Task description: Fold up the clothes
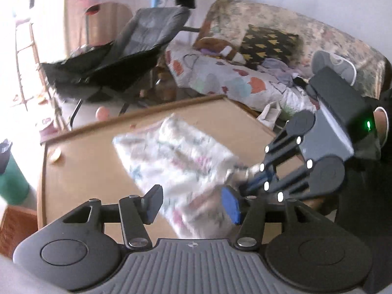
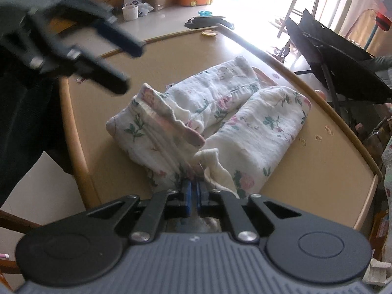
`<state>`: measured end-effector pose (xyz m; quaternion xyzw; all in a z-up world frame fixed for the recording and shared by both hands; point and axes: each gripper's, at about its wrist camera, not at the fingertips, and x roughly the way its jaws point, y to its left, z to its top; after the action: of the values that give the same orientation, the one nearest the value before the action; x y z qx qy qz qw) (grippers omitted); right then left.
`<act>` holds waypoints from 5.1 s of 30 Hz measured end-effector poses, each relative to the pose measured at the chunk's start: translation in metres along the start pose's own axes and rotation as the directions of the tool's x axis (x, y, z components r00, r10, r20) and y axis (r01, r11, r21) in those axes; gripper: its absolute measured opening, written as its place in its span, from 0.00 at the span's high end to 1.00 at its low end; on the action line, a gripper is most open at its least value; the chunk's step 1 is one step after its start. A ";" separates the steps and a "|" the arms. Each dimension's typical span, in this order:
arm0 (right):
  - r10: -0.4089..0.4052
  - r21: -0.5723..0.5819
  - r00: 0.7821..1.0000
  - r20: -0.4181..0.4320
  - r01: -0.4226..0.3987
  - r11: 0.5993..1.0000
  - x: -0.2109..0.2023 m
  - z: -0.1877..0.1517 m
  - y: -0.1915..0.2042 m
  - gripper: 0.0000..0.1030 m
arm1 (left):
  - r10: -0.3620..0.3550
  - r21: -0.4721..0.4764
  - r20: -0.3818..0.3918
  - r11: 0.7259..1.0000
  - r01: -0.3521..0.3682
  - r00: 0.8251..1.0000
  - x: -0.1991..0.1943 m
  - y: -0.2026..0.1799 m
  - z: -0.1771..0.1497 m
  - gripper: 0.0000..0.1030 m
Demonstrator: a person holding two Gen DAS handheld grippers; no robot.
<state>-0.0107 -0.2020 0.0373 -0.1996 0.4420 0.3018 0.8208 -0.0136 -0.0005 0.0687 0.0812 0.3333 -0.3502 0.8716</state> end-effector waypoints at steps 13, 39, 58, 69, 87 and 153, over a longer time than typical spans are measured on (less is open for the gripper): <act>-0.036 0.002 0.999 0.015 0.036 0.999 0.004 -0.003 0.005 0.95 | 0.022 -0.228 -0.138 0.972 -0.054 0.990 0.049 -0.006 -0.018 0.50; -0.128 0.681 0.986 0.107 0.021 0.732 -0.041 -0.076 -0.031 0.54 | 0.104 -0.381 -0.130 0.913 -0.146 0.986 0.052 -0.002 -0.035 0.92; -0.109 0.416 0.994 0.029 0.087 0.905 -0.006 -0.021 -0.030 0.95 | 0.135 -0.332 -0.142 0.927 -0.176 0.981 0.050 -0.007 -0.033 0.92; -0.103 0.439 0.994 0.029 0.080 0.895 -0.003 -0.026 -0.030 0.94 | 0.166 -0.321 -0.142 0.925 -0.204 0.976 0.049 -0.003 -0.037 0.81; -0.123 0.463 0.992 0.024 0.098 0.881 0.000 -0.026 -0.028 0.94 | 0.010 -0.203 -0.089 0.979 -0.028 0.996 0.013 -0.029 -0.009 0.75; -0.117 -0.537 0.986 0.121 0.164 0.828 -0.001 -0.010 0.094 0.62 | -0.063 -0.539 -0.133 0.842 -0.019 0.989 0.082 0.010 -0.035 0.74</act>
<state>-0.0805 -0.1391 0.0271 -0.4440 0.2878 0.3619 0.7675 0.0183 -0.0255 -0.0110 -0.1453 0.4815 -0.2458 0.8286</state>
